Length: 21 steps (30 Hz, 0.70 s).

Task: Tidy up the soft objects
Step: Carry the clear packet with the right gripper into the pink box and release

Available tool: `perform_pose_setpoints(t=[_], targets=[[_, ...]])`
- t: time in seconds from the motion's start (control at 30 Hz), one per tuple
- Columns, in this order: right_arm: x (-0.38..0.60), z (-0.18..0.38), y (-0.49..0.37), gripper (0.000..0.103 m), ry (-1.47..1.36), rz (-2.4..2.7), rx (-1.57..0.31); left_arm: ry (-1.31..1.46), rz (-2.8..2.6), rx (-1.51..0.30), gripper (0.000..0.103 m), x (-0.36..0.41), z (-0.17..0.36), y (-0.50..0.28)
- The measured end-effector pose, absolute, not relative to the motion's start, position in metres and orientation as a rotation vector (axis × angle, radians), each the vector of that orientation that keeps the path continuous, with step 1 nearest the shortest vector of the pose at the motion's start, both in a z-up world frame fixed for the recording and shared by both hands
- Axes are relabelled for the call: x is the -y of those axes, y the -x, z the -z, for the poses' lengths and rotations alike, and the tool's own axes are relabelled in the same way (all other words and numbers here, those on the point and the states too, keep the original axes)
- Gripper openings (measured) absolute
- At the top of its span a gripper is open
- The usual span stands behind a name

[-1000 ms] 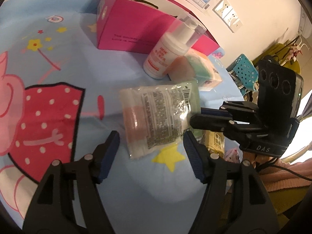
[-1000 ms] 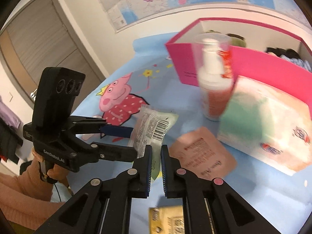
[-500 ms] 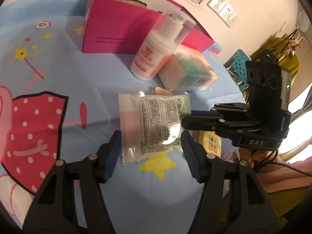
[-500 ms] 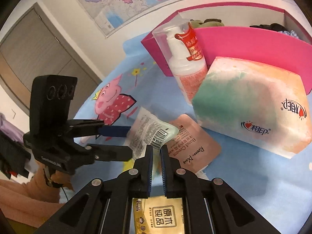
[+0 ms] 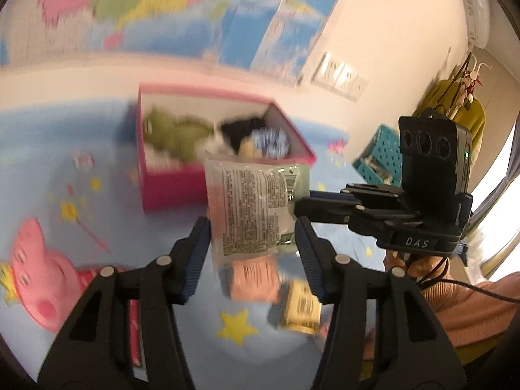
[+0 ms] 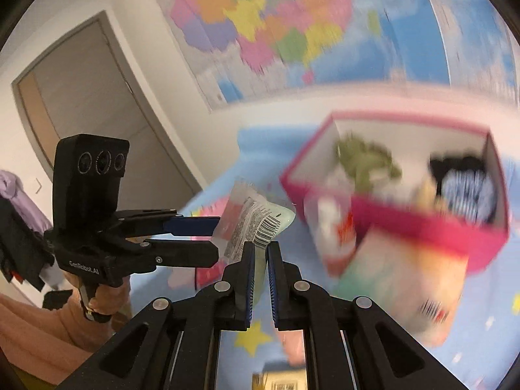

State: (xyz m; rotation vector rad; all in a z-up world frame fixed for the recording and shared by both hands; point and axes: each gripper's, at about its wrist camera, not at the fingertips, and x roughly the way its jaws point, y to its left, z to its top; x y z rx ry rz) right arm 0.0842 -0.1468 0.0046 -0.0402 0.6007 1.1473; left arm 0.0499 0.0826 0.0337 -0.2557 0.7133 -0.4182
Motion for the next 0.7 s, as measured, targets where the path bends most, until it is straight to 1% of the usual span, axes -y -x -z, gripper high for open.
perform_pose_setpoints(t=[0.1, 0.23, 0.47, 0.7], targets=[[0.143, -0.028, -0.094, 0.008, 0.058, -1.133, -0.545, 0.228, 0.401, -0.673, 0.056, -0.083, -0.055, -0.067], [0.136, -0.040, -0.121, 0.008, 0.046, -1.125, -0.538, 0.220, 0.373, -0.693, 0.056, -0.089, -0.060, -0.100], [0.116, -0.029, -0.175, 0.008, 0.035, -1.099, -0.608, 0.261, 0.335, -0.761, 0.056, -0.095, -0.041, -0.152], [0.101, 0.000, -0.215, 0.010, 0.020, -1.067, -0.729, 0.312, 0.294, -0.871, 0.056, -0.102, -0.007, -0.190]])
